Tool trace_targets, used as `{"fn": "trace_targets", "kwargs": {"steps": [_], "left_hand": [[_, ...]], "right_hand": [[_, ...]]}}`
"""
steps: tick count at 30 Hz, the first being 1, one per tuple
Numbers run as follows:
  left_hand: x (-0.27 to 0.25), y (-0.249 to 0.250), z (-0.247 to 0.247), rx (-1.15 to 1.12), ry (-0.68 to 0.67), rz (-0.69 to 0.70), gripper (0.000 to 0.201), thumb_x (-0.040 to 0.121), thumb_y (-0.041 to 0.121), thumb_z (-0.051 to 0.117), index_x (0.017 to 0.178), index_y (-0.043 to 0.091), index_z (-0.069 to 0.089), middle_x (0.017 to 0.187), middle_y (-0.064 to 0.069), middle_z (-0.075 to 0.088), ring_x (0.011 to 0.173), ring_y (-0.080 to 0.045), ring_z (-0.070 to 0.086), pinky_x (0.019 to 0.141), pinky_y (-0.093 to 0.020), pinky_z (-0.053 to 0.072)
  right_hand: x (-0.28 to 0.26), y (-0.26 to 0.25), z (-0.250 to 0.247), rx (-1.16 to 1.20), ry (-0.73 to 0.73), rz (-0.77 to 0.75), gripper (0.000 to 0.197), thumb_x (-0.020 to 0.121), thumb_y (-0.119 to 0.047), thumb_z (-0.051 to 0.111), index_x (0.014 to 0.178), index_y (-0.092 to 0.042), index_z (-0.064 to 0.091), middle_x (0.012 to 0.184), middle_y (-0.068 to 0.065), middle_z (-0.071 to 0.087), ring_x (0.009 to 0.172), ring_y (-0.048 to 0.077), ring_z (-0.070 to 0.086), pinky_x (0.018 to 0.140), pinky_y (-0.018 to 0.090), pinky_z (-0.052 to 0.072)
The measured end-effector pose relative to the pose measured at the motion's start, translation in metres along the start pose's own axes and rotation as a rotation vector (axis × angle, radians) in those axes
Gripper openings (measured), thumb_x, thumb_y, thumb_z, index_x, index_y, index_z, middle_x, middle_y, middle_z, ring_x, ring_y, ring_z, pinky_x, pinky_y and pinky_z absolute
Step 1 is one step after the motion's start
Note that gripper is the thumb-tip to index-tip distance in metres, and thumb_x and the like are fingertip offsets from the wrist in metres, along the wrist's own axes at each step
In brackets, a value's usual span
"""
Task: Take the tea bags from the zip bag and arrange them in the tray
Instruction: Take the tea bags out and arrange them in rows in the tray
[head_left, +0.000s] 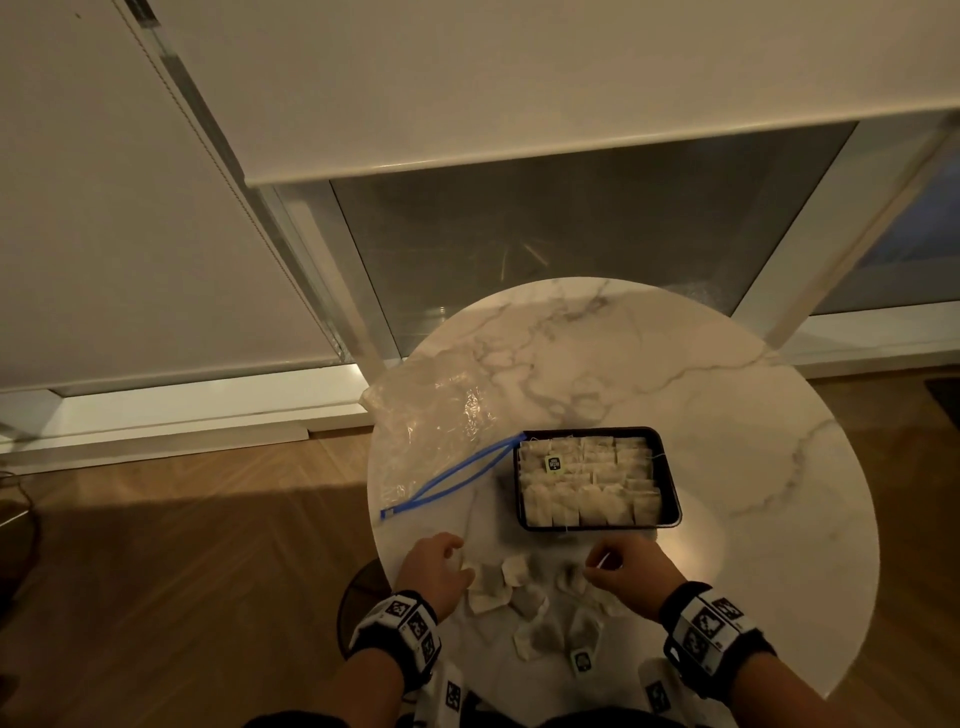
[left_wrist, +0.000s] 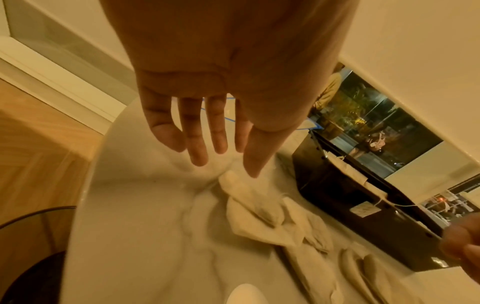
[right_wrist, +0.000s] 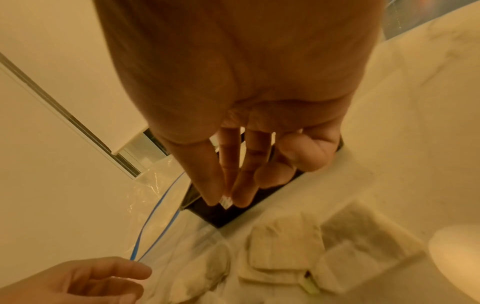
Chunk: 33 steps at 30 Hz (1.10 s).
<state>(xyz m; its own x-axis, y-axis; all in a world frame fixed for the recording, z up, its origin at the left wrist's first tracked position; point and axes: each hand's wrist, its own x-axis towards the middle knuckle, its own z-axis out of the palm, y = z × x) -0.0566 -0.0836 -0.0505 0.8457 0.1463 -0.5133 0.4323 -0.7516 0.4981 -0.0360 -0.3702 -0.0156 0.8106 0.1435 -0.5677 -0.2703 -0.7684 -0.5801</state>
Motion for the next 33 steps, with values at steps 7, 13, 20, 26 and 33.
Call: {"fn": "trace_targets", "kwargs": {"steps": [7, 13, 20, 26, 33], "left_hand": [[0.0, -0.007, 0.006, 0.073, -0.106, 0.115, 0.056, 0.086, 0.039, 0.074, 0.136, 0.032, 0.051, 0.129, -0.002, 0.046, 0.116, -0.019, 0.055, 0.1, -0.025, 0.044], [0.0, -0.01, 0.014, 0.135, -0.103, 0.187, 0.046, 0.085, 0.032, 0.073, 0.129, 0.031, 0.059, 0.129, -0.003, 0.041, 0.115, -0.021, 0.051, 0.1, -0.023, 0.041], [0.001, -0.011, 0.01, 0.024, -0.048, 0.147, 0.015, 0.088, 0.03, 0.07, 0.099, 0.021, 0.066, 0.101, 0.003, 0.054, 0.09, -0.013, 0.055, 0.079, -0.025, 0.045], [0.0, 0.012, -0.027, -0.291, 0.006, 0.142, 0.016, 0.083, 0.031, 0.078, 0.093, 0.019, 0.072, 0.084, 0.001, 0.071, 0.078, -0.011, 0.067, 0.073, -0.029, 0.057], [-0.03, 0.094, -0.103, -0.729, 0.015, 0.37, 0.007, 0.088, 0.012, 0.074, 0.093, 0.018, 0.072, 0.084, -0.006, 0.075, 0.073, -0.016, 0.071, 0.065, -0.023, 0.057]], "right_hand": [[-0.014, -0.001, 0.014, 0.026, 0.01, 0.074, 0.009, 0.084, -0.033, 0.073, 0.087, -0.029, 0.065, 0.087, -0.005, 0.068, 0.077, 0.007, 0.064, 0.065, 0.017, 0.05], [-0.023, -0.007, 0.018, 0.009, 0.011, 0.089, 0.011, 0.086, -0.035, 0.07, 0.093, -0.027, 0.066, 0.089, -0.006, 0.067, 0.08, 0.008, 0.064, 0.067, 0.017, 0.049], [-0.03, -0.018, 0.017, 0.003, 0.011, 0.072, 0.009, 0.088, -0.035, 0.068, 0.094, -0.028, 0.066, 0.086, -0.009, 0.067, 0.078, 0.004, 0.063, 0.062, 0.012, 0.043], [-0.029, -0.046, 0.004, 0.059, 0.041, -0.017, 0.008, 0.089, -0.034, 0.068, 0.094, -0.028, 0.067, 0.089, -0.006, 0.068, 0.071, 0.006, 0.062, 0.062, 0.018, 0.049], [-0.036, -0.117, -0.044, 0.365, 0.26, -0.273, 0.019, 0.089, -0.032, 0.068, 0.107, -0.03, 0.066, 0.097, -0.001, 0.068, 0.076, 0.015, 0.066, 0.06, 0.023, 0.052]]}}
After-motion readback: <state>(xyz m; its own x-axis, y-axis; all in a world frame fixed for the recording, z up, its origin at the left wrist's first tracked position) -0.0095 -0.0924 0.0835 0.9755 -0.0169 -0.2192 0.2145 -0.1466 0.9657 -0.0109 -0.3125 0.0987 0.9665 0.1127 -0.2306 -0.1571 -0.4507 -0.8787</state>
